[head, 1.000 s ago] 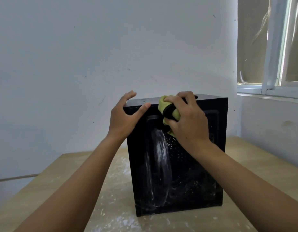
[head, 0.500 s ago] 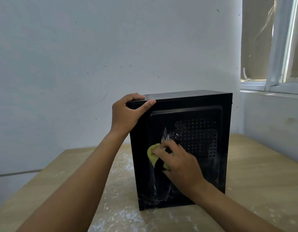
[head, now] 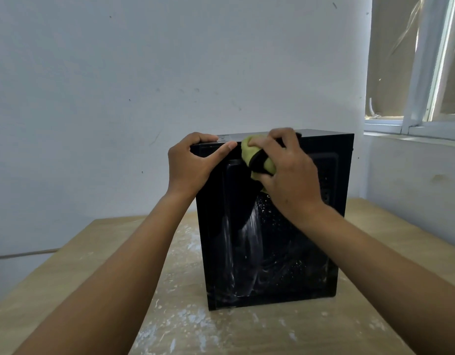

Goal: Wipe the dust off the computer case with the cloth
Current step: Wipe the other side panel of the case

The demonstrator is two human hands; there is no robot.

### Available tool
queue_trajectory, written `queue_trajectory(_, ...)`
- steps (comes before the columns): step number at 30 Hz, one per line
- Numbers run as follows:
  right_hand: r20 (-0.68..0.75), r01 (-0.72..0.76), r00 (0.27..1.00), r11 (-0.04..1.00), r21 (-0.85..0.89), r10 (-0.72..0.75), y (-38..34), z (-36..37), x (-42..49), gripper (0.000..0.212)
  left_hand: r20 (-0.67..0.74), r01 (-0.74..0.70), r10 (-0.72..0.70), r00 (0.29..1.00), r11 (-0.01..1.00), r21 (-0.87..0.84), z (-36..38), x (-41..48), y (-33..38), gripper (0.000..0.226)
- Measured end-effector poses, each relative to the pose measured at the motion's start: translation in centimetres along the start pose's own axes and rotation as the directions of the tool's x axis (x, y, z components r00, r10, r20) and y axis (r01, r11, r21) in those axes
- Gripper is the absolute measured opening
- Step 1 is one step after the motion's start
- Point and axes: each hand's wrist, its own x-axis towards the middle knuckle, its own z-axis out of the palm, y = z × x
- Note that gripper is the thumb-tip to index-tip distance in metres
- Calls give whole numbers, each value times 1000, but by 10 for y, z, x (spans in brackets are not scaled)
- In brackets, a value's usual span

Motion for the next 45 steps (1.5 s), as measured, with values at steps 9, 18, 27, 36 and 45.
queue_trajectory(9,24,140,990,990,-11,-140,-13,16,-29,36,-7,17,-16,1000,1000,13,0,0,2,36)
queue_trajectory(18,308,170,937,985,11,-165,-30,42,-90,55,8,-19,19,1000,999,49,-1,-1,2,36)
queue_trajectory(27,50,24,998,999,31,-25,-2,2,-19,61,-18,8,-8,1000,1000,11,1,-2,2,33)
queue_trajectory(36,-7,29,1000,998,53,-28,13,1,-17,57,-21,-7,7,1000,999,36,0,-2,0,37)
queue_trajectory(45,34,135,990,990,35,-137,16,8,-41,40,-11,-7,8,1000,998,57,0,-1,1,38)
